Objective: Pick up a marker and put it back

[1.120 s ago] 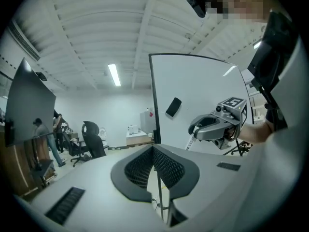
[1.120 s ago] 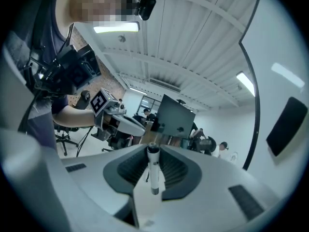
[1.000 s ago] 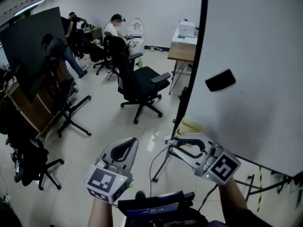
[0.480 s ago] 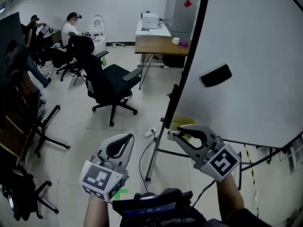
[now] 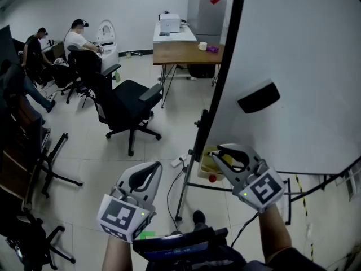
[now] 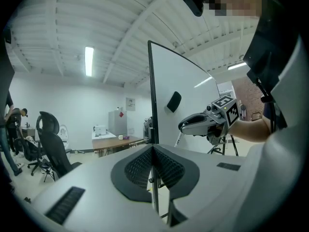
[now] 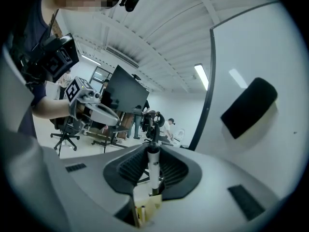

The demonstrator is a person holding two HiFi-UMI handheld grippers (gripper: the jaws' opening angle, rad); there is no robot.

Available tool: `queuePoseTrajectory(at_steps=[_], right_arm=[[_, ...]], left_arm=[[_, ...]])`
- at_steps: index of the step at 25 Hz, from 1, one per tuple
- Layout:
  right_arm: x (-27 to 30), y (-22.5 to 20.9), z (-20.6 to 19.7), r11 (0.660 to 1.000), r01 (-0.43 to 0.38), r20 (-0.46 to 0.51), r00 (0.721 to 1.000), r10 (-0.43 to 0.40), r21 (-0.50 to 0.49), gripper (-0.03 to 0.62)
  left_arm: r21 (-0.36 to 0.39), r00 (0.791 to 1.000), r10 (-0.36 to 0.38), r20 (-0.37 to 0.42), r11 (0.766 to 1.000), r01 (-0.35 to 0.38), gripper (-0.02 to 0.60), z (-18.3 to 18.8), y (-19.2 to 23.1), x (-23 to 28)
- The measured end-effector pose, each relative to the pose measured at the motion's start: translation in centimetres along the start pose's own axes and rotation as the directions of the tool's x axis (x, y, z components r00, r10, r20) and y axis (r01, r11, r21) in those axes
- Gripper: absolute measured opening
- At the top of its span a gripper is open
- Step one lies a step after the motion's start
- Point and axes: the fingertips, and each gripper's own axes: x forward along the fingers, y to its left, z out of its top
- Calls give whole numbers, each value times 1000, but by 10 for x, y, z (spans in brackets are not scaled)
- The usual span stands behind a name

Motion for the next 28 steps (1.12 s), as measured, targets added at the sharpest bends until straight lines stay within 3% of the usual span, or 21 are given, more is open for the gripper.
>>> queuePoseTrajectory(at_steps=[7,15,28], right_arm=[[33,-22,-39,999,-34,-60,998,36,31,92],[61,-16,-95,993,-71,-141,986,85,99,92],[85,-9,-135,989,-97,-227,966,120,111,94]], left_arm=[[-26,1000,13,-27,1000,-13,-2,-12,23,37],[-55,997,-5,-72,998,1,-2,-31,31,63],[-75,992,-15,-121,997,6,-2,-47,41,74]])
